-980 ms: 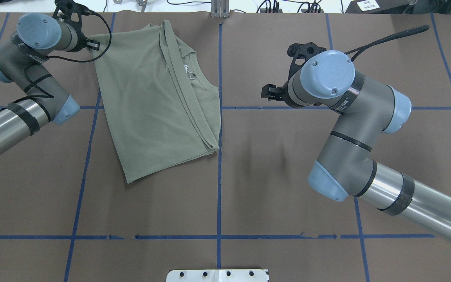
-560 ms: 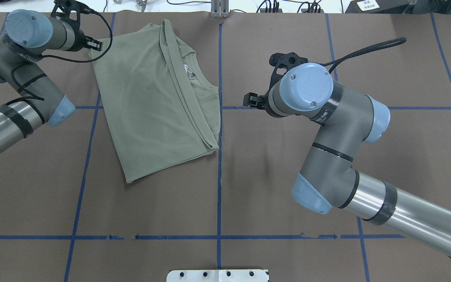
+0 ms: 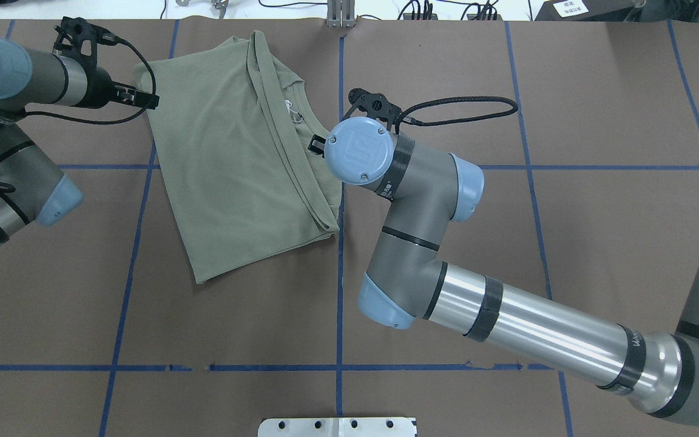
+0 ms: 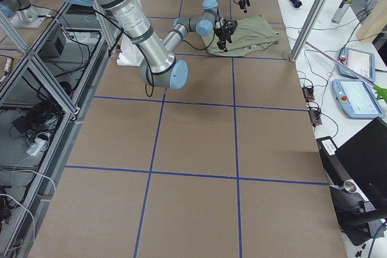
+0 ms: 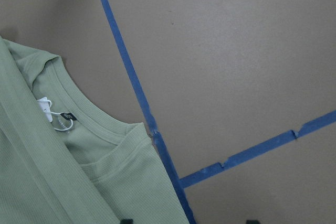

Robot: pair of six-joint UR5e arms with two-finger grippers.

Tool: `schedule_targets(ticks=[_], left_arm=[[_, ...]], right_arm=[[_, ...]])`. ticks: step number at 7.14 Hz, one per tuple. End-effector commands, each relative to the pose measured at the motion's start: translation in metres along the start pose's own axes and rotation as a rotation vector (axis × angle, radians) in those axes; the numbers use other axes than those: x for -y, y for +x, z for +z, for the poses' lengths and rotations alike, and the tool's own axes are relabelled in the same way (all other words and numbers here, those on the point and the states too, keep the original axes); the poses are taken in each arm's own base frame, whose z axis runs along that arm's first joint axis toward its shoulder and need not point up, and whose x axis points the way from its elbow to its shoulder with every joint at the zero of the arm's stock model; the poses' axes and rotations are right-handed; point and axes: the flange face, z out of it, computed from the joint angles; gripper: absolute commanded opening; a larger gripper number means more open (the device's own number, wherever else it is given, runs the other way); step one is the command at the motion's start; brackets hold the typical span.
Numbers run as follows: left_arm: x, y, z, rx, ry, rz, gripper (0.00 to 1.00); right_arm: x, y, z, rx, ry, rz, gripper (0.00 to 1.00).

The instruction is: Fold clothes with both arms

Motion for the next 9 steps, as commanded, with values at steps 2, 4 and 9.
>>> schedule_targets(ticks=[2, 4, 9], left_arm=[[-0.005, 0.005, 0.001, -0.011, -0.008, -0.020, 1.00], [-0.007, 0.005, 0.002, -0.010, -0.011, -0.018, 1.00], [-0.009, 0.005, 0.005, -0.009, -0.016, -0.018, 1.00]], right_arm=[[-0.028, 0.003, 0.030, -0.027, 0.025, 0.019, 0.67], [-0.041, 0.001, 0.032, -0.030, 0.018, 0.008, 0.64], [-0.067, 0.005, 0.039, -0.041, 0.016, -0.017, 0.50]])
